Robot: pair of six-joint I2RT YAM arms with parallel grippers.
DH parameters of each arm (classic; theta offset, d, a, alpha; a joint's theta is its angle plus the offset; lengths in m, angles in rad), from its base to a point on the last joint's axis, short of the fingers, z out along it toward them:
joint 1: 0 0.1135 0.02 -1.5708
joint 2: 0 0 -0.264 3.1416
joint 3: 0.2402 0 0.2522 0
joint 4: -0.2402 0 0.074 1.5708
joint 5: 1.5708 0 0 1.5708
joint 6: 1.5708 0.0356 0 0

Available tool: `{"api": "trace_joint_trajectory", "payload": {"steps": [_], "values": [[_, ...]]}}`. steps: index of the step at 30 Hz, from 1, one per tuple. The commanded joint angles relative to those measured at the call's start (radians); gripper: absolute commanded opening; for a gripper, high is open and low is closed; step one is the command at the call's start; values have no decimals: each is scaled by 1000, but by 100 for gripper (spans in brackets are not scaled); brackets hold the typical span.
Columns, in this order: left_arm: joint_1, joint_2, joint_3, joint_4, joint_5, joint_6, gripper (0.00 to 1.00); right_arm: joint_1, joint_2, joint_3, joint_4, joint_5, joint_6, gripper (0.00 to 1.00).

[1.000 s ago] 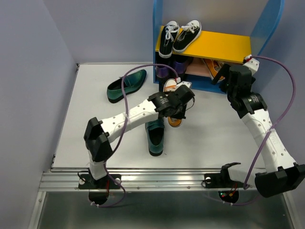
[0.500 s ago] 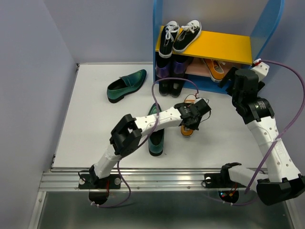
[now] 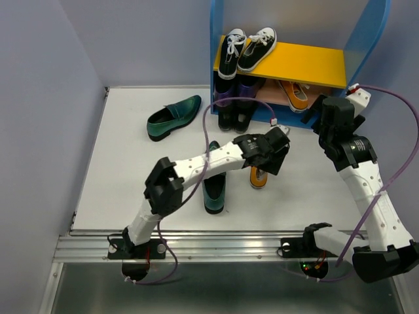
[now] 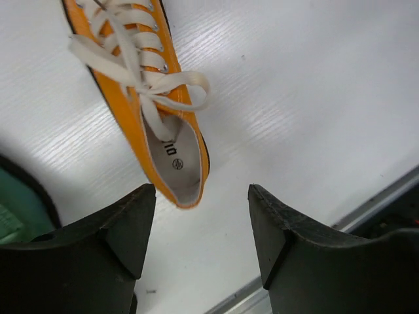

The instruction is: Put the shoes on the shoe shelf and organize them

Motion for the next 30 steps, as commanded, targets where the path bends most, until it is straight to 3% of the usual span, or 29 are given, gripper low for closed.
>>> {"api": "trace_joint_trajectory", "payload": {"steps": [1,4,13,19,30], "values": [[5,-296,-70,-23,-78,16,70,-8,7,-6,-2,-8,22,100],[37,-404,-159,-26,-112,2,69,-8,31,-15,0,-30,31,100],[276,-719,-362,-24,-198,-35,67,-37,137,-43,29,-156,40,100],[350,-783,-418,-4,-226,-36,67,-187,267,46,138,-296,5,98],[362,-828,-471,11,-236,-53,67,-206,484,157,294,-324,54,93]]}}
